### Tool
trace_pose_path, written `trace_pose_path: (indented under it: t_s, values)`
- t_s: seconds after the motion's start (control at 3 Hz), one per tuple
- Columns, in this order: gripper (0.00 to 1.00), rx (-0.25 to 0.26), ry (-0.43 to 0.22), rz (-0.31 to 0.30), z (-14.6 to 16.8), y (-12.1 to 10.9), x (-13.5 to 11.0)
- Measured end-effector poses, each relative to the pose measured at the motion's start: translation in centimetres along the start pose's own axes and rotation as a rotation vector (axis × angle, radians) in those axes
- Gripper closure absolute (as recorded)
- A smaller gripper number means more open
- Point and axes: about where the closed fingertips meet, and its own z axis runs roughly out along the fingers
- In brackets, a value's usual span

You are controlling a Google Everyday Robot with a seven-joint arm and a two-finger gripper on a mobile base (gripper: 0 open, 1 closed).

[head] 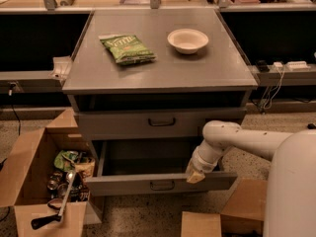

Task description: Open middle drawer

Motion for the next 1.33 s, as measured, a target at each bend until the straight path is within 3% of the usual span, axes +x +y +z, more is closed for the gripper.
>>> trace_pose_path:
  t_s: [0.33,1.33]
  values:
    - [1.0,-0.022,-0.018,-0.007,0.34,2.59,-0.02]
    - [1.0,-0.029,-0.027,-0.002,0.31,3.49,0.11]
